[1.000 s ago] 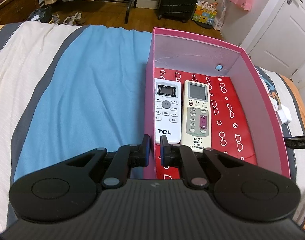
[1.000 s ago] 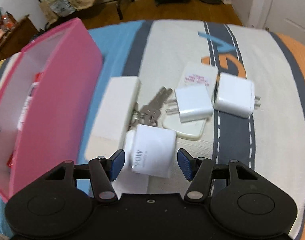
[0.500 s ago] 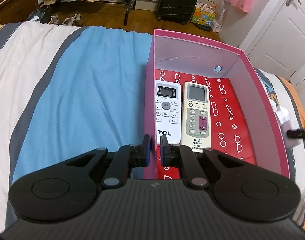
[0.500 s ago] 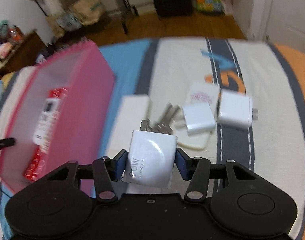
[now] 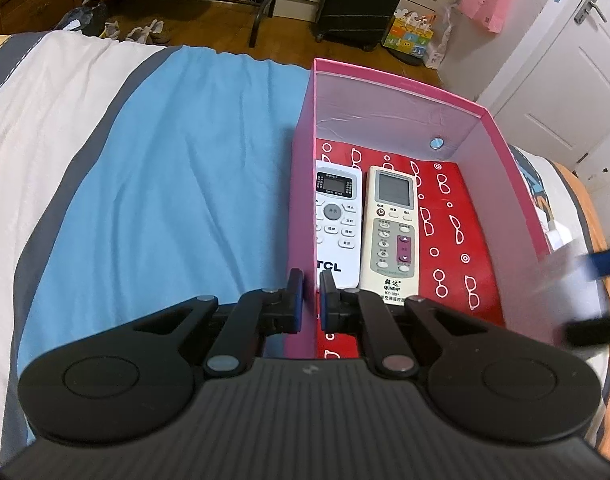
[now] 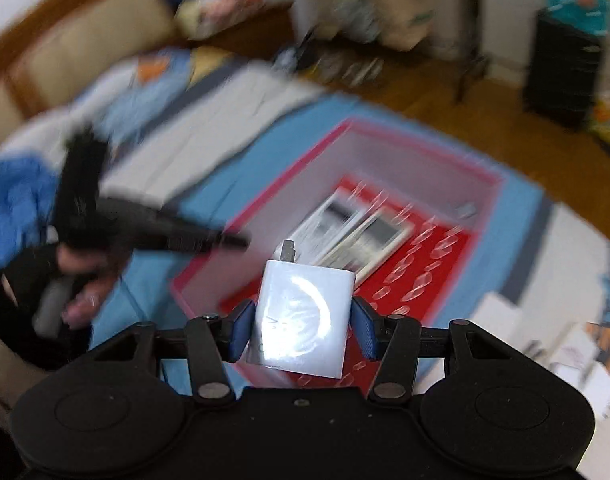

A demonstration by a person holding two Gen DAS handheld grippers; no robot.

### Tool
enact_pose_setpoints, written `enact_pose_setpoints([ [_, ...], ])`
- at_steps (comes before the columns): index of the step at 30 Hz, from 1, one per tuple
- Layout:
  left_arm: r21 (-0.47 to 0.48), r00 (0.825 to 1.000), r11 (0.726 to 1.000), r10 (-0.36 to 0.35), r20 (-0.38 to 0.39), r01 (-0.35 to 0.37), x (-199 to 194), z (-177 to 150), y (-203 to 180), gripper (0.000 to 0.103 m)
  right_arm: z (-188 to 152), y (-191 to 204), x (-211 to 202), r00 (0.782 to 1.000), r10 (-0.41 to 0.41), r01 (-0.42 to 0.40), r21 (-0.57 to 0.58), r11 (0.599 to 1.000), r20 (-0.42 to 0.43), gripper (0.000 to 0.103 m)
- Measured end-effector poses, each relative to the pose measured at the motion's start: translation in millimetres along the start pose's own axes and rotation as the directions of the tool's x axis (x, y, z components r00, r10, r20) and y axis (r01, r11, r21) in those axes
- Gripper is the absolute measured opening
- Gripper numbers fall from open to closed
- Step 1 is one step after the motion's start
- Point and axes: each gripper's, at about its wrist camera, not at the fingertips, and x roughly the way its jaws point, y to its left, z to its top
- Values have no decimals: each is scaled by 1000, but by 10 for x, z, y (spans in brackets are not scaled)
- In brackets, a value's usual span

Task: Organize rigid objects
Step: 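Place the large white charger into the box and release it with the right gripper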

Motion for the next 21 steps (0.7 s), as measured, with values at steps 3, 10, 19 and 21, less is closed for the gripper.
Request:
enact_pose_setpoints([
  [3,1,1000,1000,0,1,0,3,-11,-2,7,54,11,377,993,-54,47,-61,997,-109,57],
  [10,-2,1000,1000,-8,1,8,5,-12,12,7,116,14,858,937,-160,111,-167,980,-311,57],
  [19,-13,1000,1000,-24,1,24,11,-4,32,7,102,33,958,894,-242,169,-216,962,-377,58],
  [21,-13,1000,1000,-23,0,23,13,-3,38,7,111,30,923,902,-226,158,-206,966,-368,59],
])
